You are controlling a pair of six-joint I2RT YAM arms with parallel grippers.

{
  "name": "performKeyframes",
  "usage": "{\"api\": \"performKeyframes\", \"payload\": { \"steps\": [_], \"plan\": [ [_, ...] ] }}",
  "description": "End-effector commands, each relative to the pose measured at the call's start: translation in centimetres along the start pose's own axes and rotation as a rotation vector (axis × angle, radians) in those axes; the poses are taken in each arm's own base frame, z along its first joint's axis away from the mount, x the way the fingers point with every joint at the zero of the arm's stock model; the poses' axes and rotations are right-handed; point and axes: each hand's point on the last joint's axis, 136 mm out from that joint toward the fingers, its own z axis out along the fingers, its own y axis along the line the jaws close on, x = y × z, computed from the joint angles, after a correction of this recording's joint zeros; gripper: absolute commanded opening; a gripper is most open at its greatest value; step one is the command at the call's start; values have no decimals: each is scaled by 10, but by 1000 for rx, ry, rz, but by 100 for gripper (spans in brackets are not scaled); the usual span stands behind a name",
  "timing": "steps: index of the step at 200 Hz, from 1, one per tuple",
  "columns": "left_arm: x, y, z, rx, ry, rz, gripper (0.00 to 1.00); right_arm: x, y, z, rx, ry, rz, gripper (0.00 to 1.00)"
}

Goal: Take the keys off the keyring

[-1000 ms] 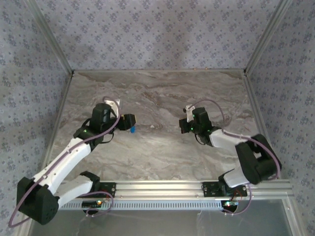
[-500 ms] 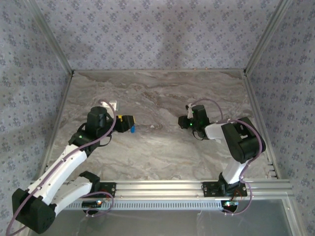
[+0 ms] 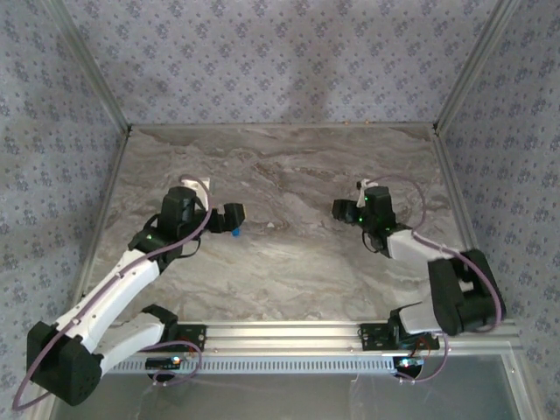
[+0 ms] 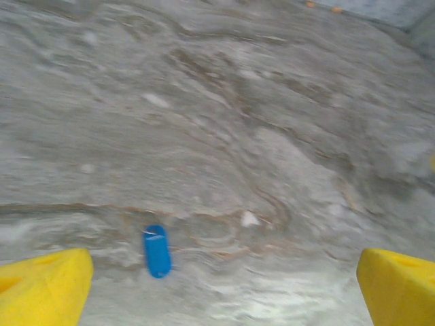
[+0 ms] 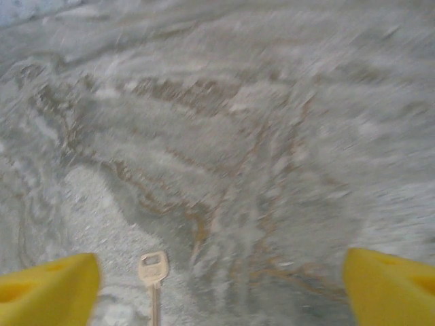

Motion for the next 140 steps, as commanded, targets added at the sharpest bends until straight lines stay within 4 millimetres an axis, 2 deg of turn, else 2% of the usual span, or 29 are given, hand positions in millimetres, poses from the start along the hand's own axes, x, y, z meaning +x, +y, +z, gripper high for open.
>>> {"api": "performKeyframes", "payload": {
  "steps": [1, 10, 30, 39, 56, 76, 84, 88, 96, 109, 115, 122, 129, 133, 140],
  "plan": [
    [-25, 68, -8, -424, -104, 51, 99, -20, -53, -24, 330, -15, -56, 100],
    [-31, 95, -11, -577, -119, 81, 99, -31, -71, -34, 453, -44, -70, 100],
    [-31, 132, 0, -711, -105, 138, 99, -43, -96, -46, 619, -117, -156, 100],
    [-32, 146, 4, -730, -146, 153, 99, -42, -102, -44, 639, -120, -227, 100],
    [-29, 168, 12, -740, -239, 206, 99, -27, -112, -34, 648, -107, -344, 100],
    [-14, 201, 25, -759, -223, 138, 99, -12, -129, -24, 640, -136, -276, 100],
    [-8, 213, 33, -773, -201, 118, 99, -18, -131, -22, 633, -168, -305, 100],
    [-4, 218, 37, -777, -186, 128, 99, -13, -129, -18, 613, -146, -289, 100],
    [-11, 223, 41, -772, -188, 117, 99, -18, -127, -15, 586, -186, -292, 99],
    [-25, 220, 47, -705, -265, 130, 99, -26, -119, -7, 518, -203, -326, 100],
    [-28, 218, 51, -669, -292, 150, 99, -20, -120, -1, 484, -161, -277, 100],
    [-25, 222, 56, -652, -302, 141, 99, -26, -122, 1, 462, -190, -244, 100],
    [-22, 226, 61, -634, -311, 133, 99, -21, -116, 6, 380, -211, -239, 100],
    [-25, 223, 60, -615, -336, 143, 99, -15, -112, 10, 328, -216, -263, 100],
    [-18, 216, 65, -558, -300, 159, 99, -9, -110, 12, 279, -239, -266, 100]
  ]
}}
